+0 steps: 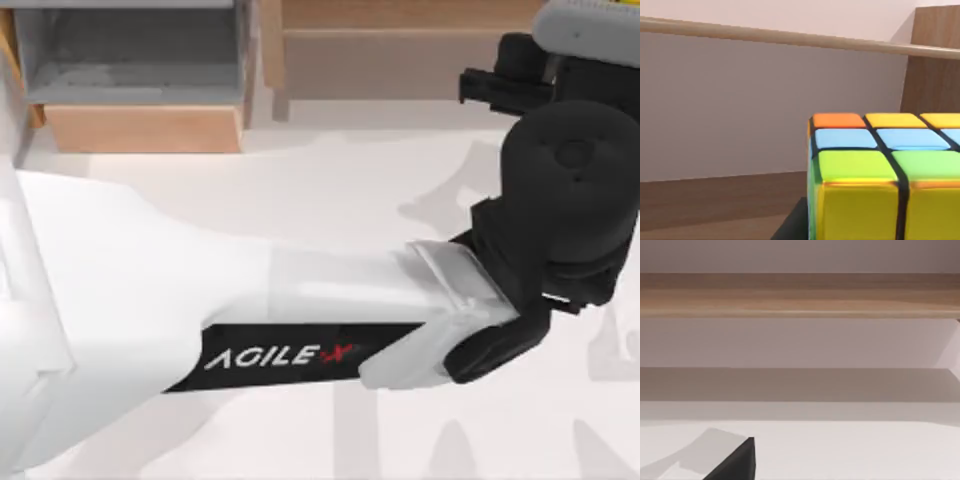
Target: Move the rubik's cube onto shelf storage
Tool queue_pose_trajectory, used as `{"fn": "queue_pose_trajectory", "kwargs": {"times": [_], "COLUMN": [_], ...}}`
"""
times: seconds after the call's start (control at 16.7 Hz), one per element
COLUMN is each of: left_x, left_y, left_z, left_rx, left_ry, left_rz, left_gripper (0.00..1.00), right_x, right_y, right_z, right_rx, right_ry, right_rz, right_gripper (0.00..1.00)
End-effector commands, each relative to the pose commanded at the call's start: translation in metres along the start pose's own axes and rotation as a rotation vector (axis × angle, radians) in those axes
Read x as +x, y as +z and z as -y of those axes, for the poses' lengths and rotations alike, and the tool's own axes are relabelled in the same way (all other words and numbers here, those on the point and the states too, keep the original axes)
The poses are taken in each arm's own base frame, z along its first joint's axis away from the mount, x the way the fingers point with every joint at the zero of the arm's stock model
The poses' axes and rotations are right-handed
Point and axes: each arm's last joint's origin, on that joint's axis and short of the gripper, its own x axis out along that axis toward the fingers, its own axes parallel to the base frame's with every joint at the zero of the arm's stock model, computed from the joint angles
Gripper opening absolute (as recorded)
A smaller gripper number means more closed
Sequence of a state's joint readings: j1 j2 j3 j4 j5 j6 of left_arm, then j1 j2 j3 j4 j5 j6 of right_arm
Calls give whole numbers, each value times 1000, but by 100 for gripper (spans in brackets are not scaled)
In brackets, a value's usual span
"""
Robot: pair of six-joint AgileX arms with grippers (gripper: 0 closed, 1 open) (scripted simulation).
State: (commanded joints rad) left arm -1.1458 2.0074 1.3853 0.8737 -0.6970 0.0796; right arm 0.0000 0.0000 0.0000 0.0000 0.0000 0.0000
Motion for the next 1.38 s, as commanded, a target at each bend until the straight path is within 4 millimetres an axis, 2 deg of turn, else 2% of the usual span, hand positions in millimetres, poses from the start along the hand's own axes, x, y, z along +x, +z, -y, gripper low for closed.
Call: {"fn": "queue_pose_trajectory", "kwargs": {"times": [0.12, 0.24, 0.48, 0.66, 0.78, 1.26, 1.38], "left_x": [26, 49, 80, 89, 90, 90, 96], "left_y": [-4, -17, -63, -98, -113, -116, -122], "left_z": [-19, -40, -79, -98, -105, -105, -109], "left_rx": [-35, -34, 41, 113, 146, 157, 167], "left_ry": [92, 178, 312, 366, 383, 383, 388], "left_rz": [53, 77, 52, 1, -25, -34, -46], "left_gripper": [0, 0, 0, 0, 0, 0, 0], "right_x": [0, 0, 0, 0, 0, 0, 0], "right_y": [0, 0, 0, 0, 0, 0, 0], "right_z": [0, 0, 0, 0, 0, 0, 0], "right_rx": [0, 0, 0, 0, 0, 0, 0], "right_ry": [0, 0, 0, 0, 0, 0, 0], "right_rz": [0, 0, 0, 0, 0, 0, 0], "right_gripper": [100, 100, 100, 100, 100, 100, 100]}}
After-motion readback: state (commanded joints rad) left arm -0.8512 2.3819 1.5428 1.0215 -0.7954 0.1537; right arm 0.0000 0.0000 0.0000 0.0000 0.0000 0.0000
